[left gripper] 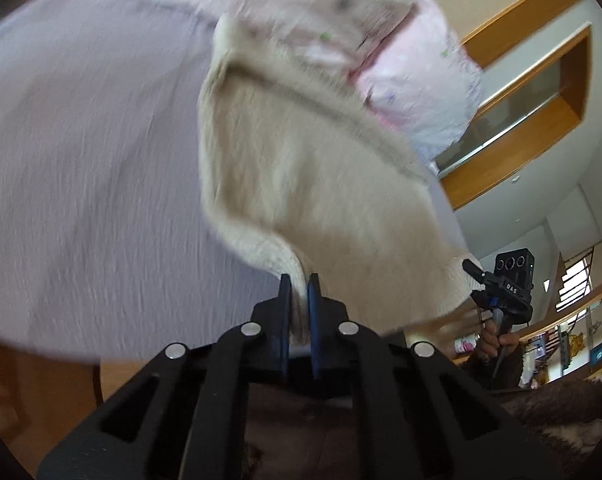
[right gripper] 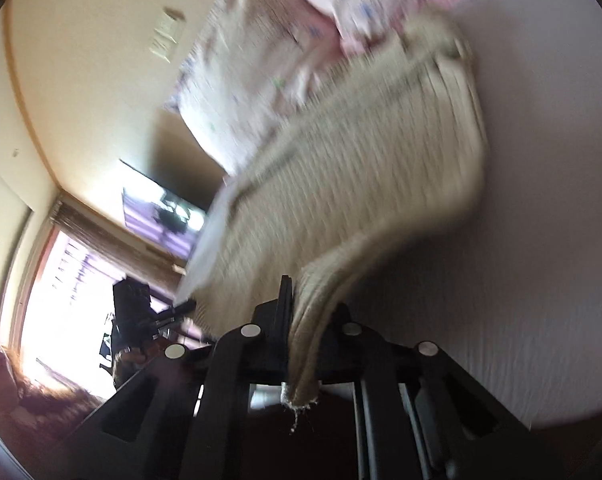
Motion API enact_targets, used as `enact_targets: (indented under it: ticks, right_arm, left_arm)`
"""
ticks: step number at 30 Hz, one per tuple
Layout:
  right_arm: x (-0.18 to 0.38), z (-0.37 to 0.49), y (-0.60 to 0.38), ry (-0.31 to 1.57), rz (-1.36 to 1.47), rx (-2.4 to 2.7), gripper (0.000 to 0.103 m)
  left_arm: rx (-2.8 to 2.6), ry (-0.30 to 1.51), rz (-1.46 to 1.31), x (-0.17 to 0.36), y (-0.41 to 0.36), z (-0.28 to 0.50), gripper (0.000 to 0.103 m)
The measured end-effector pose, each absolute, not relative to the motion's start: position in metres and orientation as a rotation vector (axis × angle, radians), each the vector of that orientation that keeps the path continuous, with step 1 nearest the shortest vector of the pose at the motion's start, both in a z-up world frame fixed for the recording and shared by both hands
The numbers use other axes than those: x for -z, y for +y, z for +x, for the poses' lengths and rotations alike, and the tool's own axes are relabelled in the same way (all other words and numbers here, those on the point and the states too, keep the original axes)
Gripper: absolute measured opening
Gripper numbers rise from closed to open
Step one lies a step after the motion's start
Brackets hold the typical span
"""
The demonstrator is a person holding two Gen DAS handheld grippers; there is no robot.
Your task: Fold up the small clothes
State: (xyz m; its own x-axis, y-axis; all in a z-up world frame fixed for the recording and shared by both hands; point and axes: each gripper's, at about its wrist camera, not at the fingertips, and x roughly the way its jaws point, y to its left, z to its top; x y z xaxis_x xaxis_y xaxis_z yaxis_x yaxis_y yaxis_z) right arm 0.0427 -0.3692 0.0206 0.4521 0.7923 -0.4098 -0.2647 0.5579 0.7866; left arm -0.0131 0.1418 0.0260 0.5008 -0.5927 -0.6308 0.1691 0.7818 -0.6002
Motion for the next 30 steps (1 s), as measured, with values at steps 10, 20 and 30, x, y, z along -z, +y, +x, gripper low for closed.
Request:
enact_targets:
  ticks: [10, 20, 30]
  right_arm:
    - [-0.087, 0.208, -0.375, 0.619, 0.772, -0.623, 0.01]
    - [-0.019, 0.342, -0.374, 0.847, 0.974, -0.313, 0.075]
    - [-0.046, 0.262, -0.403, 0.558, 0.849, -0.43, 0.097]
  left_arm:
    - [0.392, 0.733, -0.378, -0.096, 0.134, 0.153, 0.007]
    - [0.165, 0.749, -0.622, -0.044, 0.195, 0.278, 0.016]
    - [0.332, 0.911, -0.569, -0.025, 0.187, 0.224, 0.069]
